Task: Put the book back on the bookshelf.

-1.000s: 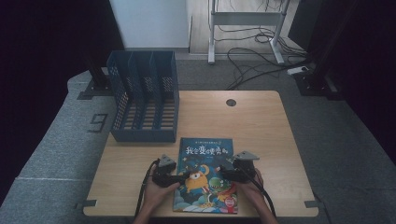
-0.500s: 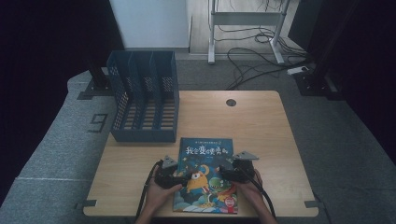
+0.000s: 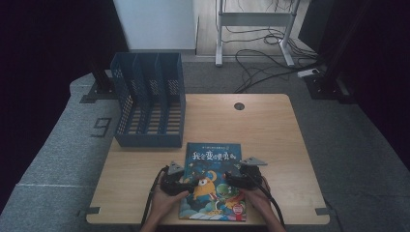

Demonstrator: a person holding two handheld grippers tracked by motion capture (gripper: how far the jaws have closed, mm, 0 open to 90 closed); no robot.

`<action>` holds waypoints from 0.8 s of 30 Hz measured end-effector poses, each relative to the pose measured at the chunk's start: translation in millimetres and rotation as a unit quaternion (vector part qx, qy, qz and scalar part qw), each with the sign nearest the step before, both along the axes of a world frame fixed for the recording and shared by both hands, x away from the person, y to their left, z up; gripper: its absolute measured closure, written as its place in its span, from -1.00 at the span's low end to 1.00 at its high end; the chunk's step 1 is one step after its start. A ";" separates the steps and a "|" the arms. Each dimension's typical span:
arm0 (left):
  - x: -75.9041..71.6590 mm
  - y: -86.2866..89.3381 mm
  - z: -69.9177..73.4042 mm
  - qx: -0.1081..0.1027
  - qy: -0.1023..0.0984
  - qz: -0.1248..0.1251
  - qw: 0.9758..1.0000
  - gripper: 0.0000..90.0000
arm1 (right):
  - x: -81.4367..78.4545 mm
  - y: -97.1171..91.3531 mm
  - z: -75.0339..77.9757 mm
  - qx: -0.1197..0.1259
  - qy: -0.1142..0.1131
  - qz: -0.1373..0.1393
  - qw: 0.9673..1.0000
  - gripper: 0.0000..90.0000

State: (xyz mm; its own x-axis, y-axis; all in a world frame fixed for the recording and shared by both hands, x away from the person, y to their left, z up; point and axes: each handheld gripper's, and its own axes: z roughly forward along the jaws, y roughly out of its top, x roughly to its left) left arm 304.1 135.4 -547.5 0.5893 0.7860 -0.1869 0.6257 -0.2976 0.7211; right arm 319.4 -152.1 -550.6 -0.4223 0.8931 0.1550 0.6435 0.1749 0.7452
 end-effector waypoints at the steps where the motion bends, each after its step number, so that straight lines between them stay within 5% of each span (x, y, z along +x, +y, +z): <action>1: 0.0 0.0 0.0 0.000 0.000 0.000 1.000 -0.50 | 0.3 -1.0 0.5 0.008 0.004 -0.001 1.000 -0.55; 9: -0.2 -0.2 0.0 0.000 0.000 0.003 1.000 -0.50 | 2.5 -8.5 3.5 0.062 0.027 -0.013 0.998 -0.55; 24: -0.1 0.1 0.0 -0.001 0.000 0.004 1.000 -0.49 | 1.9 -17.6 12.4 0.120 0.030 -0.017 0.992 -0.53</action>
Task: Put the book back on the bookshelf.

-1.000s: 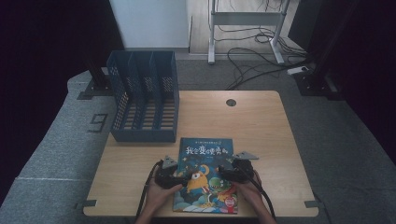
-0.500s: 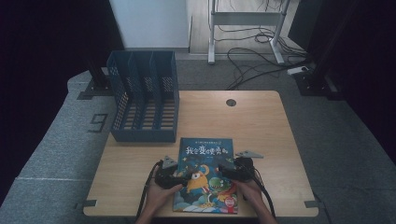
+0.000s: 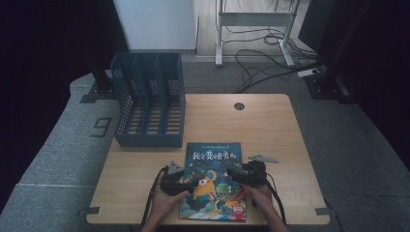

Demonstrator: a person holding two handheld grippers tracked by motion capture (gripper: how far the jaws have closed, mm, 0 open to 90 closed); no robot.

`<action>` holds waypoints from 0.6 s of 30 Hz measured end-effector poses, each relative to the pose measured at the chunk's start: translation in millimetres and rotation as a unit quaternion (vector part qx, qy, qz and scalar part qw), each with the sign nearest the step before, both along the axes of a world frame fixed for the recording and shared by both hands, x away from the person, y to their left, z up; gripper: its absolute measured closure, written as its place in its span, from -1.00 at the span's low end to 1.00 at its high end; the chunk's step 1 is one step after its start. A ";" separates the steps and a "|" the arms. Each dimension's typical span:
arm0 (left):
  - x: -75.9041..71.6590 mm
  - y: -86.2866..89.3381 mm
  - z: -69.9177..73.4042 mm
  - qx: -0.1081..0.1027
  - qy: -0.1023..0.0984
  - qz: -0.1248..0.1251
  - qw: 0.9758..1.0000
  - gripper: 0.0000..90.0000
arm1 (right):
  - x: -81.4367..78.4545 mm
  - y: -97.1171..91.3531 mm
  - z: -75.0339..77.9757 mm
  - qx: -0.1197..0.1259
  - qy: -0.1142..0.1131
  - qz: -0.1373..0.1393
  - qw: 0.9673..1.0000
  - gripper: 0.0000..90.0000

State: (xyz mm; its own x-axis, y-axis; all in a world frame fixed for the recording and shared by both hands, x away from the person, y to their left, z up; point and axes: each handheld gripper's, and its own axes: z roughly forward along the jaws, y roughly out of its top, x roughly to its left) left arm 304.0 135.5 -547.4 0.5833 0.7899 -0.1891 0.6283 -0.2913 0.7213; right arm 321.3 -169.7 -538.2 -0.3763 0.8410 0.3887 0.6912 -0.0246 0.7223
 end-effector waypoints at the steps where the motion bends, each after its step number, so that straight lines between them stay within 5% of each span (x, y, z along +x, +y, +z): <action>1: 0.1 0.0 0.0 0.000 0.000 0.000 1.000 -0.49 | -0.2 -1.2 1.3 0.006 -0.001 0.000 1.000 -0.53; 12: 1.2 1.4 -0.1 -0.007 0.004 0.002 1.000 -0.53 | 1.9 -15.0 4.9 0.090 0.017 -0.004 0.996 -0.46; 18: 1.3 1.8 -0.2 -0.008 0.005 0.004 1.000 -0.55 | 2.1 -17.7 6.1 0.115 0.028 -0.002 0.993 -0.46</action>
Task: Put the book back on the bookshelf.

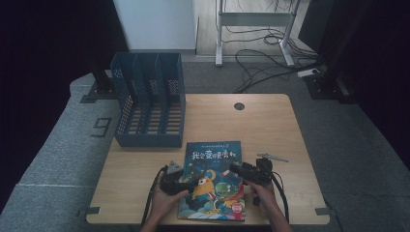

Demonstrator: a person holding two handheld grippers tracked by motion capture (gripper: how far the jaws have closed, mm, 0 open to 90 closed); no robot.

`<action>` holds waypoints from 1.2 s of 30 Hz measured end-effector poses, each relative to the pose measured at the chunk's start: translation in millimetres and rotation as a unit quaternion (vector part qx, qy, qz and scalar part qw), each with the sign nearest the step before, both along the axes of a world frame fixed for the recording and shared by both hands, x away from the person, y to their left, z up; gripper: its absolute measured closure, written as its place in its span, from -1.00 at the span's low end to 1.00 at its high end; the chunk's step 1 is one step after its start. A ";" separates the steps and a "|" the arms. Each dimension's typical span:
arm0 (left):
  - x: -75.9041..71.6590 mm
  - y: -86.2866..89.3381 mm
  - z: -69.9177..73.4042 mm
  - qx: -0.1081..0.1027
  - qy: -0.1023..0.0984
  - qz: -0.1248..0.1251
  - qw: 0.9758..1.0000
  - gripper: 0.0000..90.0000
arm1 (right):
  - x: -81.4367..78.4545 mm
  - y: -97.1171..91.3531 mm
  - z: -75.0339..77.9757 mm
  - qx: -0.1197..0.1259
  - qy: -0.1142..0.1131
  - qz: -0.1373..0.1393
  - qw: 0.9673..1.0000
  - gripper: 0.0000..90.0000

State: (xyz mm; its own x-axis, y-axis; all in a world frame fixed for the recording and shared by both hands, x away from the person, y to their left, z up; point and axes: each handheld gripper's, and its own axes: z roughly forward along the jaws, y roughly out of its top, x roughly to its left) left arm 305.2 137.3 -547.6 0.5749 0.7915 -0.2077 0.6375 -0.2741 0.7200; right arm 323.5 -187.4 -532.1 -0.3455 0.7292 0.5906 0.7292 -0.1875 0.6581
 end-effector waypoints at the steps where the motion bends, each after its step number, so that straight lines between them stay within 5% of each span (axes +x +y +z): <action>1: 0.0 0.1 0.0 0.000 0.000 0.000 1.000 -0.55 | 0.5 -1.4 -0.6 0.007 0.004 0.000 1.000 -0.45; 8: -0.2 0.2 0.0 0.000 0.000 0.002 1.000 -0.56 | 1.1 -4.3 -2.2 0.033 0.023 0.001 0.999 -0.44; 16: -0.5 -0.1 0.1 0.004 -0.001 0.003 1.000 -0.56 | 1.7 0.0 -5.8 0.010 0.027 0.000 1.000 -0.48; 28: -0.5 0.1 0.0 0.001 0.000 0.005 1.000 -0.57 | 2.3 -7.3 -4.3 0.064 0.052 0.004 0.997 -0.44; 36: -0.3 0.8 0.0 0.001 0.000 0.004 1.000 -0.58 | 2.7 -7.8 -5.9 0.064 0.057 0.009 0.996 -0.42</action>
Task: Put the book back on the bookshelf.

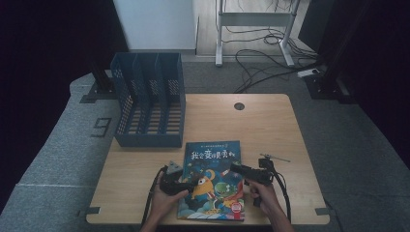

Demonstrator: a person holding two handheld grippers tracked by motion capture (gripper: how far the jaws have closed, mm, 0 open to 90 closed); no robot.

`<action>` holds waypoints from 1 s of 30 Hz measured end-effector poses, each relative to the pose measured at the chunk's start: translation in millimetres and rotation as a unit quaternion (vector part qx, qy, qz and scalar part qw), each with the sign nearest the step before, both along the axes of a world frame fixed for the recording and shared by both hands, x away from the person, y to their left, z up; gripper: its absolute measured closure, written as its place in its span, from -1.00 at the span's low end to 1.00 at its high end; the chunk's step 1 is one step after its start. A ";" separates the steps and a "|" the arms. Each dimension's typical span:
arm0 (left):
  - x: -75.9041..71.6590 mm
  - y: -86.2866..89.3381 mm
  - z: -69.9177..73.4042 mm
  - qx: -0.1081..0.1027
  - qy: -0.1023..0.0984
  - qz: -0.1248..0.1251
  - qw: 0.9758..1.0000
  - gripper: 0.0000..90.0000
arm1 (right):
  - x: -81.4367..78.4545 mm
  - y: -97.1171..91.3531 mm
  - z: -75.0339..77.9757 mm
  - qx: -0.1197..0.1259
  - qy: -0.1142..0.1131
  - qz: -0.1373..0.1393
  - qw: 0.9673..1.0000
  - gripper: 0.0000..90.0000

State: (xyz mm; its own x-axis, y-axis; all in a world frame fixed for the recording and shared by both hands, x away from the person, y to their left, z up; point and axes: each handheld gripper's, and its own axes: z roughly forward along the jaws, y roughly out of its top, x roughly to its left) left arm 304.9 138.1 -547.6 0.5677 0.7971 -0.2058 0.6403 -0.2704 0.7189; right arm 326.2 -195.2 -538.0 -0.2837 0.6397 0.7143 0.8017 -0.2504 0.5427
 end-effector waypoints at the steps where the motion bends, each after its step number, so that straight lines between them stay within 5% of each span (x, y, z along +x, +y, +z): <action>1: 0.1 0.3 0.0 -0.002 0.001 0.001 1.000 -0.59 | -0.1 -0.4 0.1 0.005 0.000 0.001 1.000 -0.42; 4: 0.8 1.6 -0.2 -0.010 0.003 0.003 1.000 -0.60 | -0.6 -0.9 1.1 0.018 0.001 0.004 1.000 -0.40; 7: 1.8 4.4 -0.5 -0.024 0.008 0.002 1.000 -0.60 | -0.3 6.6 -2.4 0.052 0.014 0.043 0.998 -0.28; 12: 2.0 5.2 -0.5 -0.025 0.008 -0.002 1.000 -0.60 | -2.5 22.7 1.3 -0.040 -0.032 0.031 0.998 -0.24; 16: 2.0 4.8 -0.3 -0.018 0.006 -0.004 1.000 -0.60 | -0.6 22.9 -1.2 -0.073 -0.053 0.029 0.995 -0.19; 30: 2.5 7.8 -0.3 -0.022 0.008 -0.017 1.000 -0.59 | 10.2 20.9 -1.2 -0.096 -0.077 0.029 0.992 -0.03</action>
